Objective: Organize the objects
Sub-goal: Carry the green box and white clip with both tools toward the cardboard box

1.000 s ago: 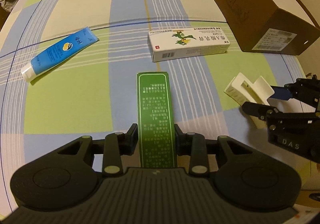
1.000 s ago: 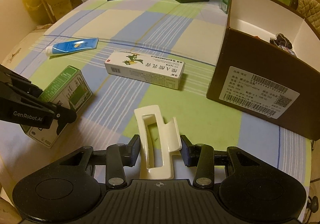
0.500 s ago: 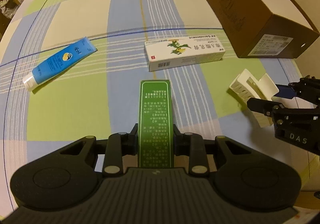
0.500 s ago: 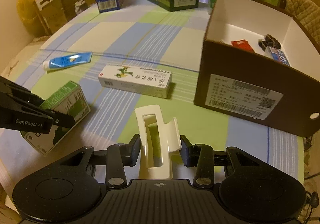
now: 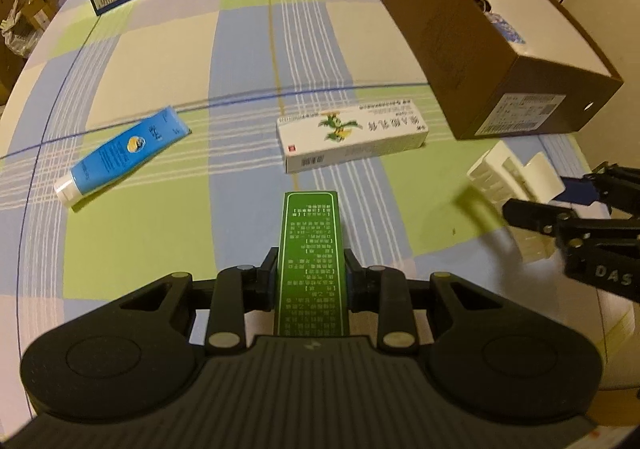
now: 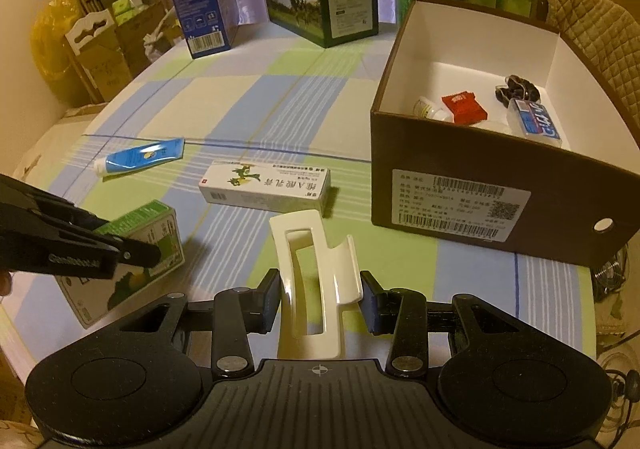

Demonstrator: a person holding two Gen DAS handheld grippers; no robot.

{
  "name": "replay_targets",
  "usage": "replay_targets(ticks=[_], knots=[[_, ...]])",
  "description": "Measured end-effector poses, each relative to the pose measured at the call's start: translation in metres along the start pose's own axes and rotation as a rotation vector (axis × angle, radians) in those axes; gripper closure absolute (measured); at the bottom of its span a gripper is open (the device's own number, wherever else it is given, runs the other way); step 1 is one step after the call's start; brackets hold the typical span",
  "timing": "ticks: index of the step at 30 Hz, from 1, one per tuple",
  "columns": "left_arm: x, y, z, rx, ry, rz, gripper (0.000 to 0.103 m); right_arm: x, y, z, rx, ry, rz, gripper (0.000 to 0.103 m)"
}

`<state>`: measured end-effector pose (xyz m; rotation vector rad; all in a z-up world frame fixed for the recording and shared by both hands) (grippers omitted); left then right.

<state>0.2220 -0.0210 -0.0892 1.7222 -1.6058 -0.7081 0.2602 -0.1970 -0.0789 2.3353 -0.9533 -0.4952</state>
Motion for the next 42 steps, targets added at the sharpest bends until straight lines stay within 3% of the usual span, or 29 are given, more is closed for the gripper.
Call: replay_targets(ticks=[6, 17, 42], knots=[[0.000, -0.014, 0.011, -0.062, 0.008, 0.001, 0.076, 0.007, 0.002, 0.004, -0.015, -0.015, 0.010, 0.065], [0.006, -0.019, 0.009, -0.072, -0.032, -0.011, 0.077, 0.013, 0.005, 0.007, -0.015, -0.031, 0.021, 0.065], [0.036, 0.018, -0.058, 0.108, -0.061, 0.045, 0.077, 0.030, 0.027, -0.037, 0.083, -0.075, 0.003, 0.065]])
Point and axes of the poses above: each gripper's, at about its wrist camera, not at the fingertips, and y roughly against the way its jaws point, x to its right, z to its underside, the point moved 1 cm from there along -y, roughly the way its jaws point, and after that the axes turned 14 degrees about x, right-handed, at the moved point
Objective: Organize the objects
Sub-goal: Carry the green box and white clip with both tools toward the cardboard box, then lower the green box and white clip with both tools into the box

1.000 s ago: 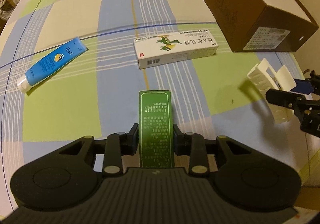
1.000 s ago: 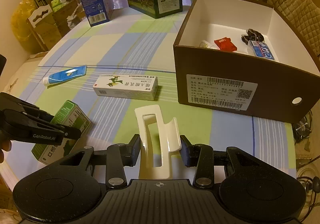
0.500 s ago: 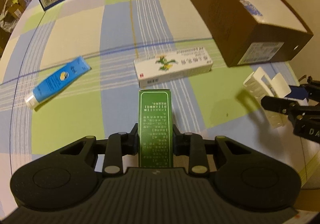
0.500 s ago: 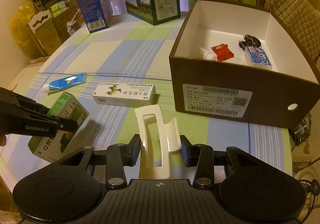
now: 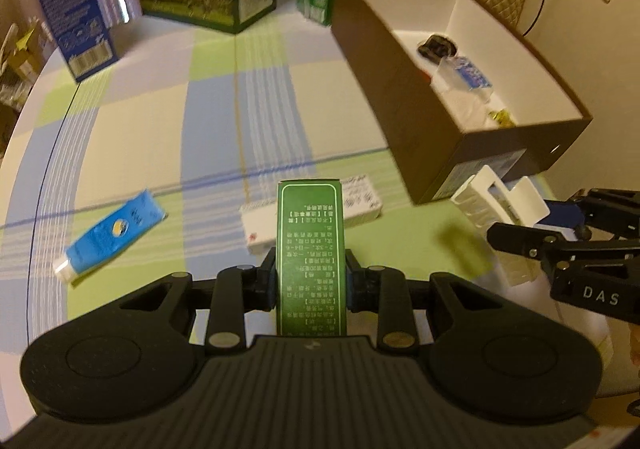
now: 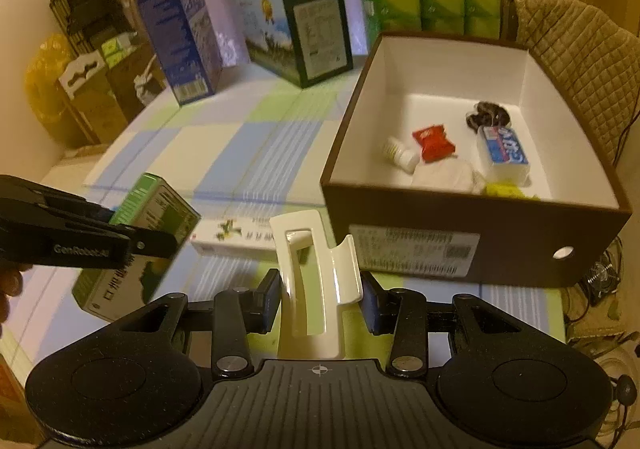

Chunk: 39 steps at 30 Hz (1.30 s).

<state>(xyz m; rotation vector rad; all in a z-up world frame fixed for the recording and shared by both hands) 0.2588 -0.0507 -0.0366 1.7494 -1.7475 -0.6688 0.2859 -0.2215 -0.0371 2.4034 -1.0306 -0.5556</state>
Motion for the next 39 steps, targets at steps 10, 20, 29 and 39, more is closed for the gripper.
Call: replay_targets(ticks=[10, 20, 29, 39], knots=[[0.032, -0.001, -0.038, 0.071, -0.038, 0.057, 0.077, 0.017, 0.017, -0.029, 0.072, -0.013, -0.005, 0.065], [0.066, -0.010, -0.074, 0.130, -0.069, 0.095, 0.077, 0.056, 0.022, -0.057, 0.128, -0.042, 0.036, 0.065], [0.093, -0.027, -0.107, 0.164, -0.090, 0.119, 0.077, 0.095, 0.017, -0.082, 0.165, -0.068, 0.072, 0.065], [0.116, -0.064, -0.143, 0.156, -0.083, 0.134, 0.077, 0.132, -0.012, -0.100, 0.156, -0.099, 0.095, 0.065]])
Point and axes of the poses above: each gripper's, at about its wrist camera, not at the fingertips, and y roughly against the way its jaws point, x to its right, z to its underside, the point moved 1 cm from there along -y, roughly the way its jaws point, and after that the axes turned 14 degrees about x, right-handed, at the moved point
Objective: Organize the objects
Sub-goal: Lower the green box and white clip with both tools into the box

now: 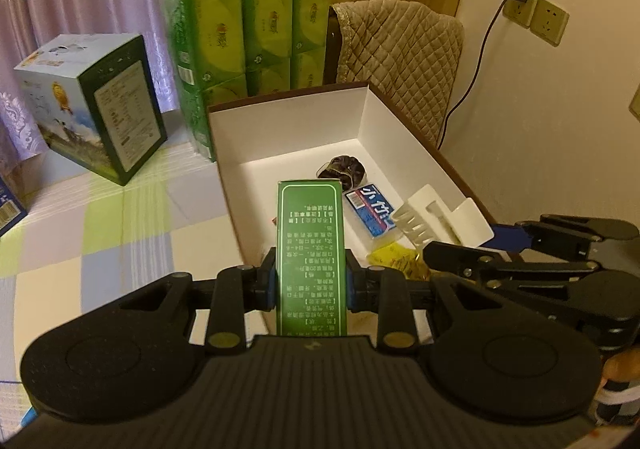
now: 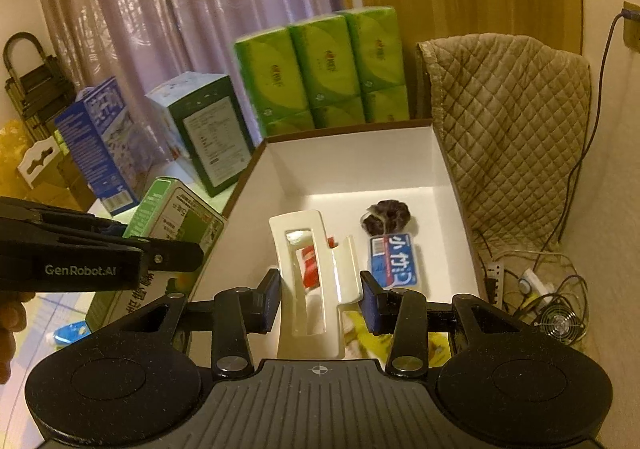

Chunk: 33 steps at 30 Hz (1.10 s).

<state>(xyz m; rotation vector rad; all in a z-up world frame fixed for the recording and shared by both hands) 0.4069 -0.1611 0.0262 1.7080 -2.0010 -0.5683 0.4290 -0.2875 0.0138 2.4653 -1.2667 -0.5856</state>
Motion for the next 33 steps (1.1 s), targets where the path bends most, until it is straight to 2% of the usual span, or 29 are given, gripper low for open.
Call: replay_targets(ticks=[12, 21, 33], knots=[[0.001, -0.073, -0.021, -0.048, 0.021, -0.053, 0.077, 0.029, -0.069, -0.018, -0.045, 0.024, 0.002, 0.065], [-0.015, -0.128, -0.039, -0.079, 0.036, -0.105, 0.077, 0.045, -0.125, -0.028, -0.075, -0.008, 0.002, 0.065], [-0.035, -0.188, -0.046, -0.137, 0.039, -0.153, 0.077, 0.057, -0.173, -0.030, -0.108, -0.039, 0.019, 0.065]])
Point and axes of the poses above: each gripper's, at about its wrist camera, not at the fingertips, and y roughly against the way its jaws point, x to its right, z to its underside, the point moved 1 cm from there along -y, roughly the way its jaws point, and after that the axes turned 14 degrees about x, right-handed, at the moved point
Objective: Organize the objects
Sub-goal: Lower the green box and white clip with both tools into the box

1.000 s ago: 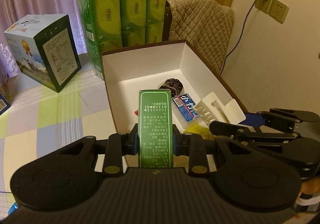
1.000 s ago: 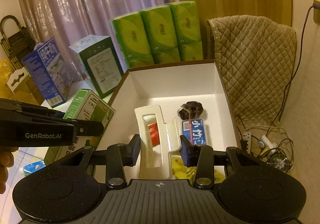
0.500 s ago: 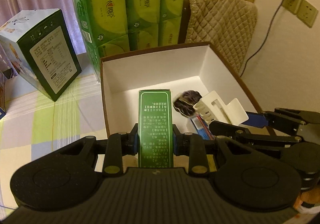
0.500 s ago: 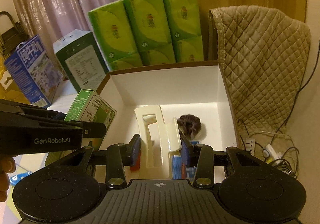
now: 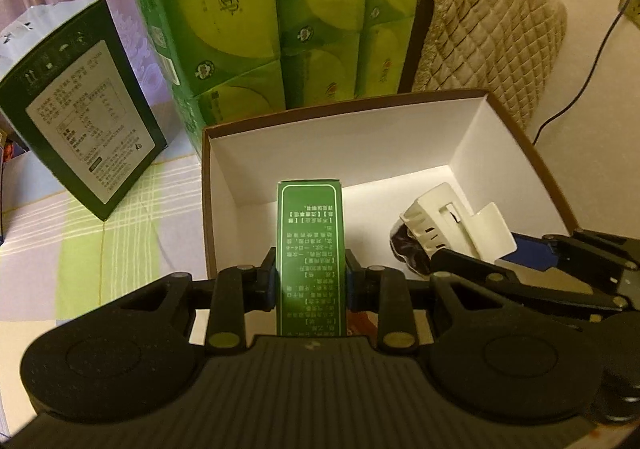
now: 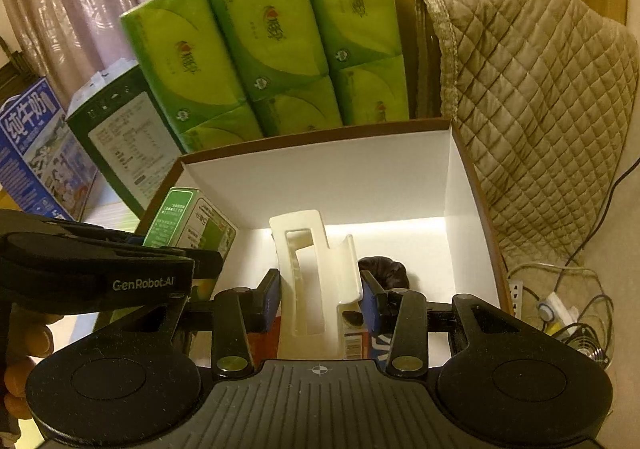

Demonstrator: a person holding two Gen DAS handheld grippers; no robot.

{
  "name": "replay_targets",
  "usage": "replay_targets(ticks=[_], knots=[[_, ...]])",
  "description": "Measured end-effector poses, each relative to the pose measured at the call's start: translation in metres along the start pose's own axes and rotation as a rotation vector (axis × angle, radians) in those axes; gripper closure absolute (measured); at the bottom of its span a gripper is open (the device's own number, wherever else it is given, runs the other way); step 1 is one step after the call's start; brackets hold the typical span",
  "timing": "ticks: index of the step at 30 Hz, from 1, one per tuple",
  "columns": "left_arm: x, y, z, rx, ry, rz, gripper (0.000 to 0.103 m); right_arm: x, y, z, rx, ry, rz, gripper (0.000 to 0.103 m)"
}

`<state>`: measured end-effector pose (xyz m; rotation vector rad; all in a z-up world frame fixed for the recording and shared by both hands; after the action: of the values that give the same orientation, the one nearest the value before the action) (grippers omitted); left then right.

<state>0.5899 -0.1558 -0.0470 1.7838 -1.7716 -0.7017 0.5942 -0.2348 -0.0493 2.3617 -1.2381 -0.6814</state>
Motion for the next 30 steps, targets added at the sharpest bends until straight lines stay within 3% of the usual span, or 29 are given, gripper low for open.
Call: replay_targets(ticks=[9, 14, 30], knots=[[-0.006, -0.017, -0.001, 0.000, 0.007, -0.005, 0.077, 0.008, -0.013, 0.003, -0.015, -0.023, 0.012, 0.065], [-0.010, -0.017, -0.002, 0.005, 0.007, -0.004, 0.071, 0.008, -0.016, 0.004, -0.016, -0.028, 0.015, 0.065], [-0.018, -0.011, -0.007, 0.017, 0.019, 0.006, 0.066, 0.008, -0.024, 0.003, 0.008, -0.062, -0.003, 0.065]])
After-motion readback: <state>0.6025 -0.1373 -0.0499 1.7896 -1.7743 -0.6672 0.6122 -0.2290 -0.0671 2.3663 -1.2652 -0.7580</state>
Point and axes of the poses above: each gripper's, at about its wrist camera, not at the fingertips, and y roughly against the way its jaws point, x to its right, z to its underside, the point moved 1 cm from there along -y, roughly the way its jaws point, and after that the axes turned 14 degrees about x, right-handed, at the moved point
